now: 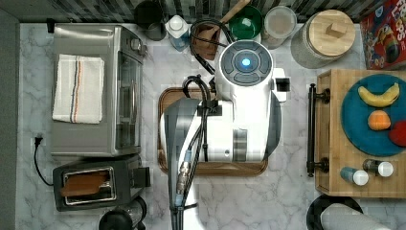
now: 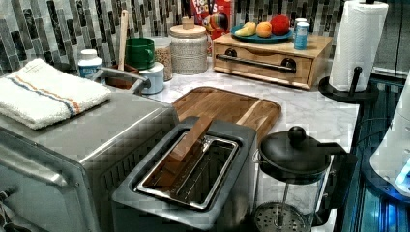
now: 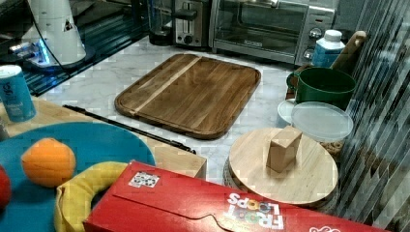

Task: Open the drawer.

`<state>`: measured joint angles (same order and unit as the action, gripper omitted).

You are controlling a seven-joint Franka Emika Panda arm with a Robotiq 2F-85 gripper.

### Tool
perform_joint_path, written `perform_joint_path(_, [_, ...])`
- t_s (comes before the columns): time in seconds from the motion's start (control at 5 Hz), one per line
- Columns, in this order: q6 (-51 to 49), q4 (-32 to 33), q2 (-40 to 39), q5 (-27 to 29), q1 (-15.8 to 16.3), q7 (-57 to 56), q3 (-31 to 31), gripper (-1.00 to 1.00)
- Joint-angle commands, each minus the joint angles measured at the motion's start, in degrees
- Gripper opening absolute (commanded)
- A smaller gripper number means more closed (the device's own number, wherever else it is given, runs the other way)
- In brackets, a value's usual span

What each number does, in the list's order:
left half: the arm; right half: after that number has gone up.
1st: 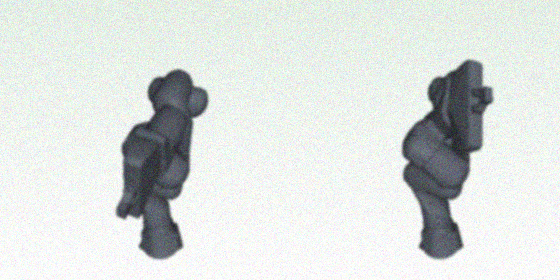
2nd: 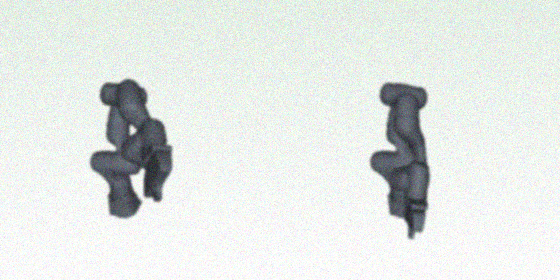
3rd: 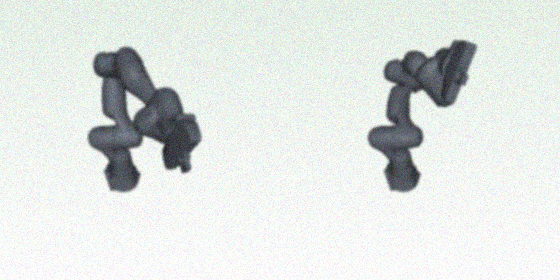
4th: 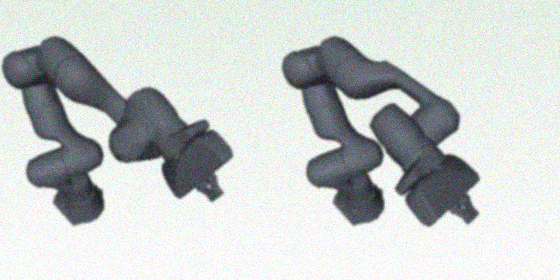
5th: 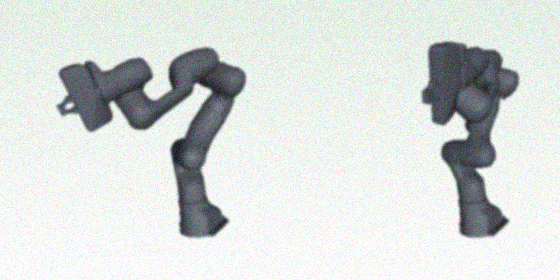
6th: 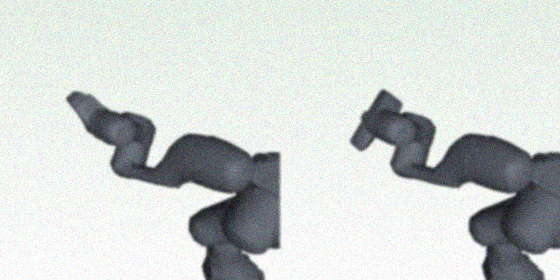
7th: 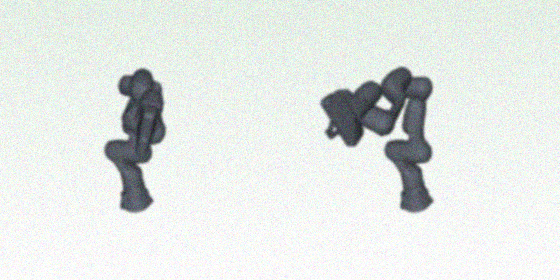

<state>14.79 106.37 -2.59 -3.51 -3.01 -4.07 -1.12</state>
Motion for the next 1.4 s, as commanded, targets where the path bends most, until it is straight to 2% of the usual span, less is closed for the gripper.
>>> perform_joint_path(0.2, [0.07,-0.01,-0.06,-0.05,-0.01,-0.27,-0.02,1.0])
perform_joint_path(0.4, [0.07,-0.01,-0.06,-0.04,-0.01,-0.27,-0.03,1.0])
perform_joint_path(0.6, [5.19,5.87,2.42,-1.68,-0.82,-6.0,0.36,1.0])
perform_joint_path(1.0, [11.14,10.93,3.15,-2.1,-3.76,-22.46,3.75,1.0])
perform_joint_path(1.2, [9.62,10.86,2.88,-4.4,-5.23,-29.64,4.26,1.0])
perform_joint_path(1.4, [12.41,12.57,2.69,-5.97,-7.47,-36.11,4.72,1.0])
